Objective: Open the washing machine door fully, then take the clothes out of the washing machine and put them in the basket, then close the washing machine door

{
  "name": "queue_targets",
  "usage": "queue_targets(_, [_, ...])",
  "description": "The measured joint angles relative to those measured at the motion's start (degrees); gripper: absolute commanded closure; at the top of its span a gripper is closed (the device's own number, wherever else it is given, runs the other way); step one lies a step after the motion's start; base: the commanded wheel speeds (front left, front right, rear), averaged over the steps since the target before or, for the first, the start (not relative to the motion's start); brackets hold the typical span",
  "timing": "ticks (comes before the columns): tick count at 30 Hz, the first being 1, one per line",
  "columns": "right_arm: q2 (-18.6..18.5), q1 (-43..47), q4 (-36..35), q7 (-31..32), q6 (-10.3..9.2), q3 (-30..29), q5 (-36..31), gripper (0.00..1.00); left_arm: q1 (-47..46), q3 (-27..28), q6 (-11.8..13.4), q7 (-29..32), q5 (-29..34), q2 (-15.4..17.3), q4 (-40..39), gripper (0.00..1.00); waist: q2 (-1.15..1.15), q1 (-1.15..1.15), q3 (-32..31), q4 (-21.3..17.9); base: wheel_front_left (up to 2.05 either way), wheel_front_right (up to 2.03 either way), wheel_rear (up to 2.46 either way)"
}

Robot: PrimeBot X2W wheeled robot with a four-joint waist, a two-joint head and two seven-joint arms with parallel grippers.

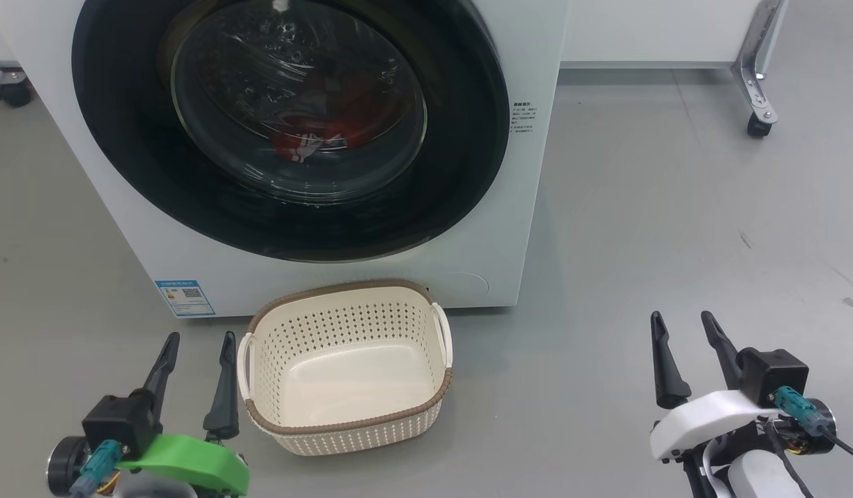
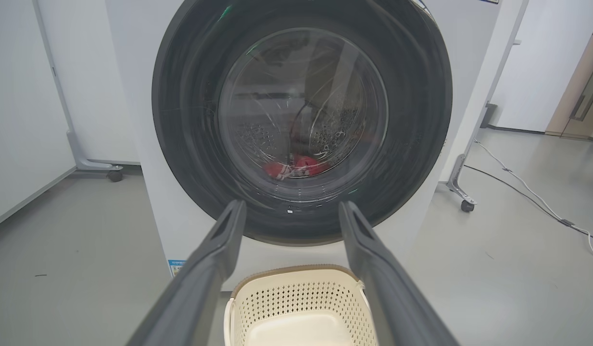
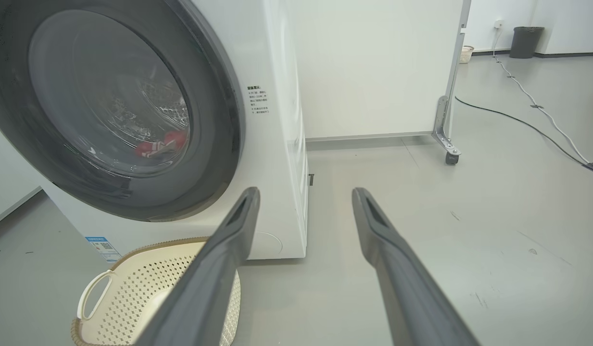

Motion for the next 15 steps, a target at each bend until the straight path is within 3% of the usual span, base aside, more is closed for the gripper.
queue_targets(8, [-0.2,-0.8,0.4,-1.5,-0.38,1.0,-5.6,0.00,0.0,-0.5,1.5,-1.5,4.7,0.0,1.0,0.00,0.00,0.00,0.0,0.0,0.00,0.00,0.00])
queue_targets(15, [0.1,-0.9,0.8,-1.6,-0.53,0.5,-5.7,0.00,0.0,-0.4,2.0,-1.5,4.6,-0.5,2.2,0.00,0.00,0.00,0.1,-0.1,0.00,0.00,0.00])
